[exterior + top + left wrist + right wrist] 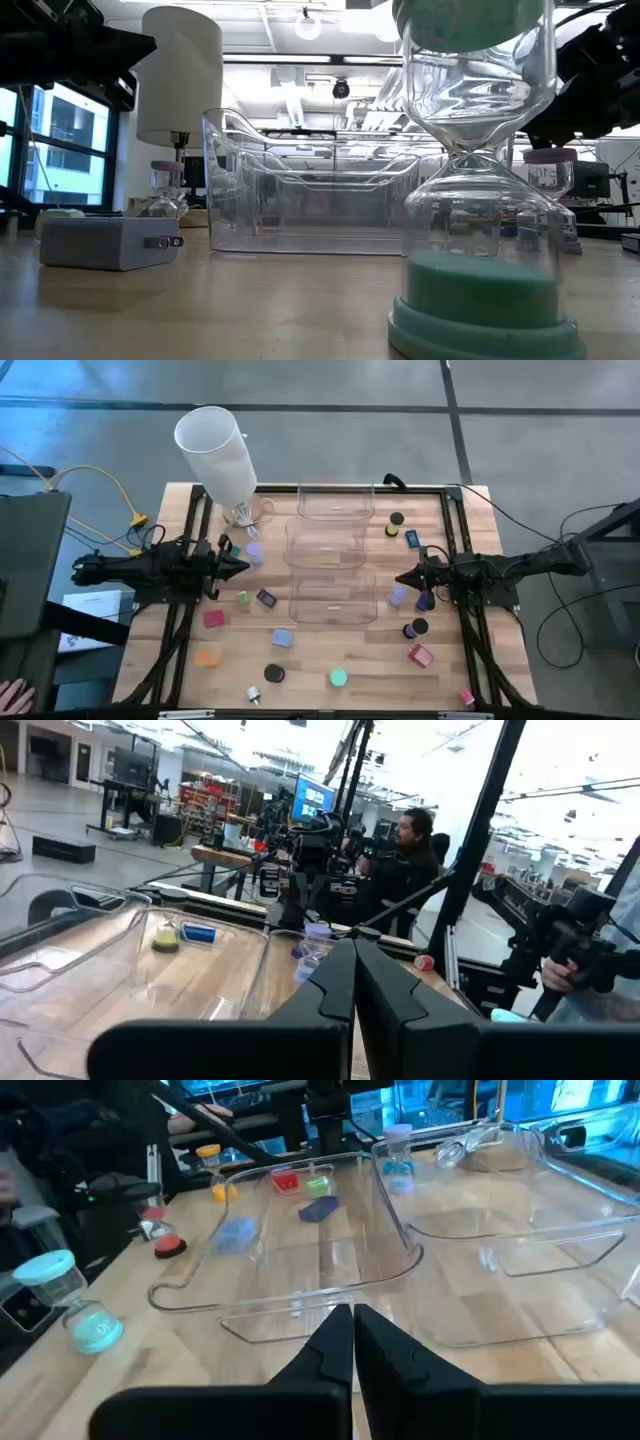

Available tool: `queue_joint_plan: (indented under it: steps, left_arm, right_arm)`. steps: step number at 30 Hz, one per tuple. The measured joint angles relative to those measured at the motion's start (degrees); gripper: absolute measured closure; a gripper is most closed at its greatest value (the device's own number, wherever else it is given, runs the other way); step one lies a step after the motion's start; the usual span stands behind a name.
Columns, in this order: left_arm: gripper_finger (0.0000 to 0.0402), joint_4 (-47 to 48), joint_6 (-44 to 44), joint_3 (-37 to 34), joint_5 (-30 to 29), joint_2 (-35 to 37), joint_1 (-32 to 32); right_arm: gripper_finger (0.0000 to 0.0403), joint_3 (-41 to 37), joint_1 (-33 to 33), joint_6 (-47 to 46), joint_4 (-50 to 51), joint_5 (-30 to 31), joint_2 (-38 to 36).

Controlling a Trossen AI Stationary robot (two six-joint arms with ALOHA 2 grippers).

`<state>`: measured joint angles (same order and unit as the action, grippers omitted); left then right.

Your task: Pick & Place Office items

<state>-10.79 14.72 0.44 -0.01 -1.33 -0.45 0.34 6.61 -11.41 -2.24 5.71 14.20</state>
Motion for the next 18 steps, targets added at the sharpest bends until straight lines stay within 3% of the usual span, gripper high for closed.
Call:
queue_joint_plan:
  steps: [5,18]
  left_arm:
    - [0.0401,0.0,-5.8,0.0,0.1,0.0,0.0]
    - [0.0401,0.0,-8.6,0.0,-0.3,0.0,0.0]
  right_arm:
    - [0.0400,0.0,0.0,1.5,-0.7,2.1,0.0]
    - [0.0400,0.0,0.0,1.3,-3.9,3.6,0.0]
